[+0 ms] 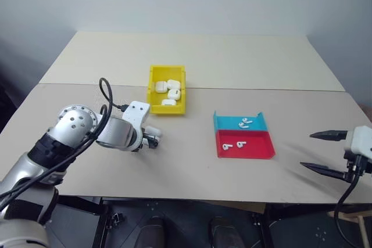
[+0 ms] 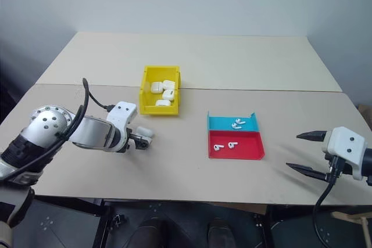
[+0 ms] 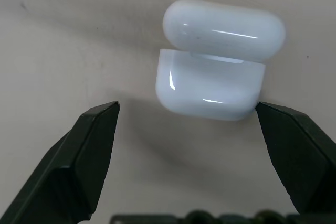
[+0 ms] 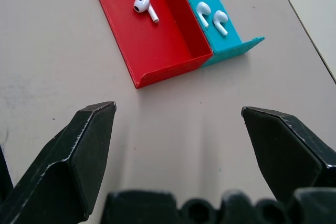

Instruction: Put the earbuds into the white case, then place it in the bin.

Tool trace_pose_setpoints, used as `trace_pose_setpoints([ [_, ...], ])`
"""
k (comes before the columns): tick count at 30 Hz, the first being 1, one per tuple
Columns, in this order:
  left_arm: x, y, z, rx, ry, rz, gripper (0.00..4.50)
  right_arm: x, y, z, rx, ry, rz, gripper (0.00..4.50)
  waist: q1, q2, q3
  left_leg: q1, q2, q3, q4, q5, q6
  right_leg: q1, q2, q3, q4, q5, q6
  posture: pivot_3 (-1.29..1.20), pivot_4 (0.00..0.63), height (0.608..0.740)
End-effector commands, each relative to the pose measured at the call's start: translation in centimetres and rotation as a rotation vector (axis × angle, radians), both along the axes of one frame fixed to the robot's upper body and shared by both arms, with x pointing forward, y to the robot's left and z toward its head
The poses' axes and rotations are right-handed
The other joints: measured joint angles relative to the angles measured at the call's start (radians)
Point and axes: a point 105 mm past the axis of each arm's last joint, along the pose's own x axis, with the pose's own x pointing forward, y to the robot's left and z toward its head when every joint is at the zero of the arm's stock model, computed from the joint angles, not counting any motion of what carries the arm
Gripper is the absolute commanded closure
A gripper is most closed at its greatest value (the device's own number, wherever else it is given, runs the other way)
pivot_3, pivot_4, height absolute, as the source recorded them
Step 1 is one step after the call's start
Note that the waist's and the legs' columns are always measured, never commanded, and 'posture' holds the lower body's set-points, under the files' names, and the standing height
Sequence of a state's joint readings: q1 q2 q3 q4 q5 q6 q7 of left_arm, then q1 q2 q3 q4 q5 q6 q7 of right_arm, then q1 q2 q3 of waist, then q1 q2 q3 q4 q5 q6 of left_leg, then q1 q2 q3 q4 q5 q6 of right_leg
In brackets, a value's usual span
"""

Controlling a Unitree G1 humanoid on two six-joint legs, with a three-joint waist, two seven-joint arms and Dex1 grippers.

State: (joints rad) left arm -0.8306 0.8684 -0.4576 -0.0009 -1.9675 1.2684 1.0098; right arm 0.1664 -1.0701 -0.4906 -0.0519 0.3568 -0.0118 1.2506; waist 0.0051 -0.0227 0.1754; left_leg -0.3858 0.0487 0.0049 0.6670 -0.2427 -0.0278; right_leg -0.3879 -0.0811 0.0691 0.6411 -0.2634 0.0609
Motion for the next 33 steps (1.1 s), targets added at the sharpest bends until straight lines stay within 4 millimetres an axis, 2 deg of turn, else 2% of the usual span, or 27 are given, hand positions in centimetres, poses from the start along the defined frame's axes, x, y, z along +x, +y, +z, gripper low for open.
trace_pose_setpoints([
  [1, 0.6, 0.0, 1.1, 0.025, -0.022, -0.006, 0.00, -0.1, -0.1, 1.1, -0.012, -0.054, -0.012, 0.05, 0.001, 0.000, 0.000, 0.000, 0.000, 0.000, 0.000, 0.000, 0.000, 0.000, 0.000, 0.000, 0.000, 0.000, 0.000, 0.00, 0.150, 0.740],
  [11, 0.7, -1.6, 1.9, 0.059, -0.008, -0.119, 0.00, -0.3, -0.2, 0.7, -0.001, -0.051, -0.028, 0.05, 0.001, 0.000, 0.000, -0.001, -0.001, 0.000, 0.000, 0.001, -0.001, 0.000, 0.000, 0.000, 0.000, 0.000, 0.000, 0.00, 0.150, 0.740],
  [24, 1.8, -0.5, 1.6, 0.113, 0.063, -0.156, 0.00, -0.3, -0.3, 0.2, 0.007, -0.047, -0.041, 0.05, -0.002, -0.001, 0.000, -0.001, -0.001, -0.001, 0.000, 0.001, -0.002, 0.000, 0.000, -0.001, -0.001, 0.000, 0.001, 0.00, 0.150, 0.740],
  [33, 2.6, -0.8, 1.4, 0.131, 0.088, -0.197, 0.00, -0.5, -0.2, 0.0, 0.012, -0.045, -0.044, 0.05, -0.009, -0.001, 0.001, -0.003, -0.001, -0.001, 0.000, 0.001, -0.003, -0.001, -0.001, -0.001, -0.001, 0.000, 0.001, 0.00, 0.150, 0.740],
])
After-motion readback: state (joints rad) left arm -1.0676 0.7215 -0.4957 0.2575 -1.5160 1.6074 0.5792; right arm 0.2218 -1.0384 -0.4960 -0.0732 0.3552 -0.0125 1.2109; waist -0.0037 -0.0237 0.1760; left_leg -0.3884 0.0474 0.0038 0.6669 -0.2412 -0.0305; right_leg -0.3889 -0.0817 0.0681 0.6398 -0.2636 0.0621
